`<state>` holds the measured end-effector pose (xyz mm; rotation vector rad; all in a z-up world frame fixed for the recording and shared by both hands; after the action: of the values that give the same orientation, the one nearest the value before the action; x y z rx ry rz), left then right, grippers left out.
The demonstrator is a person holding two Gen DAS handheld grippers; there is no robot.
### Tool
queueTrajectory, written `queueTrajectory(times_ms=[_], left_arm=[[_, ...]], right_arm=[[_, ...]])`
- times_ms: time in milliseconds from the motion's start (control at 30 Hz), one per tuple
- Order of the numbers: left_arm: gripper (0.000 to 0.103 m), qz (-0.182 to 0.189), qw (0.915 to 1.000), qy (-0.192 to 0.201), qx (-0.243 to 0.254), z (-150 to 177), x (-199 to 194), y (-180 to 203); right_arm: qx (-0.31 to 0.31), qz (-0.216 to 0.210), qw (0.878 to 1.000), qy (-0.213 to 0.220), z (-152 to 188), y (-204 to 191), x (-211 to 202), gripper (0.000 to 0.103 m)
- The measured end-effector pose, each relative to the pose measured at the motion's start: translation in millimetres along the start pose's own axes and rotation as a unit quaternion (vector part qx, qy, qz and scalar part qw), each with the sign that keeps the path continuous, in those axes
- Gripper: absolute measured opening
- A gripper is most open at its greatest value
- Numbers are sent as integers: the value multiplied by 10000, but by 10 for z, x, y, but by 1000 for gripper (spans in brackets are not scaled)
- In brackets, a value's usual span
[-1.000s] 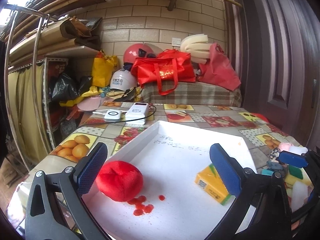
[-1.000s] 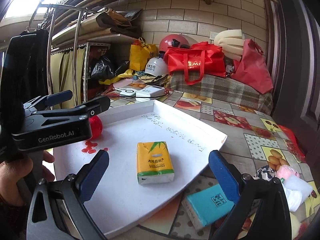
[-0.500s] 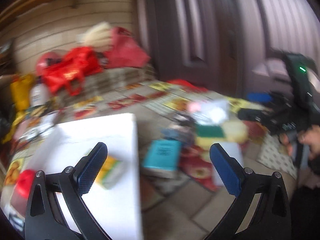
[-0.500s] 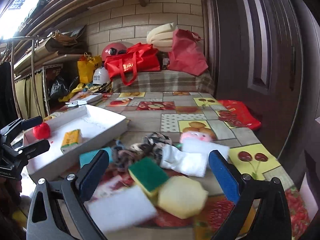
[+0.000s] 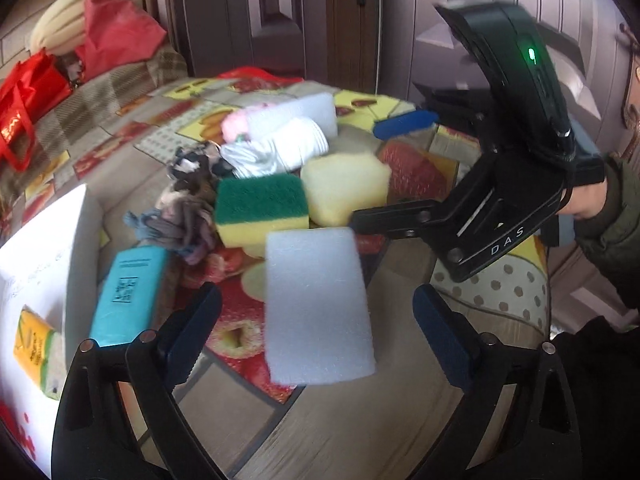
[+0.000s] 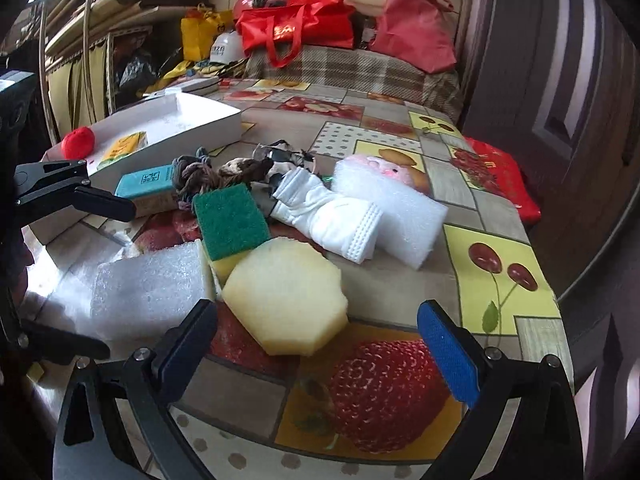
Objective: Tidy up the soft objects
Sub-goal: 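Grasp a white foam block with left tool while right tool grasps the yellow sponge, then place the foam block in the white tray with left tool while right tool releases the sponge there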
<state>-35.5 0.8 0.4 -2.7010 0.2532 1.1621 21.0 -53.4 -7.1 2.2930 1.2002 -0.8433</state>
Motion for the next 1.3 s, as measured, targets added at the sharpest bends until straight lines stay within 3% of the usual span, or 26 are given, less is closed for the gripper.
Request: queueTrajectory(times_ms=[67,167,200,267,400,533,633,733,833,1000,1100,1200,1300], left_arm=[[77,26,9998,-177,38,-23,91,4],[64,-29,9994,-355,-20,4,160,-24],[63,-36,9994,-319,-101,13,146,-52],[60,52,9994,-268,-207,28,128,-89],[59,-116,9998,13,-150,28,1,-62],[59,-389,9957,820,-173,68,-332,-73],[59,-789,9858,1408,-467,174,-621,-188],[59,-1215,9731,1711,-950,302,-838,-413],[59,-1568,9572,1919,-1495,483,-1055,-667],[60,-2383,9299,2059,-1900,804,-1368,-968],[60,-2620,9187,2100,-2079,969,-1487,-1088],[60,-2684,9111,2141,-2282,1043,-1524,-1165],[60,-2742,9103,2105,-2276,1042,-1489,-1142]], right_arm=[[-83,-25,9998,-203,-27,-24,101,99],[-60,-193,9993,-306,-46,-13,146,97],[-47,-260,9991,-341,-36,-8,147,92],[68,-458,9979,-452,18,13,154,61],[169,-407,9987,-259,75,12,46,61],[566,-459,9969,305,52,94,-184,61],[985,-559,9896,889,-49,166,-435,61],[1353,-554,9782,1472,-188,214,-622,61],[1695,-262,9668,1895,-284,221,-649,61],[1934,-46,9632,1868,-311,130,-394,61],[1884,-63,9596,2088,-329,36,-451,61],[1629,-51,9628,2155,-357,-124,-474,61],[1392,-40,9654,2204,-381,-279,-473,61]])
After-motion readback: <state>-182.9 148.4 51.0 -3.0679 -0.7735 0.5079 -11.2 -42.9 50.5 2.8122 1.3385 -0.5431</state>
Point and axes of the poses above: each gripper's, at about its wrist camera, not at the fingertips, and x roughly the way its jaws point, y to its right, z to its underside, the point moved 2 cm from there along x, roughly the way its jaws point, and after that the axes turned 6 degrees about x, right-handed, at the moved point
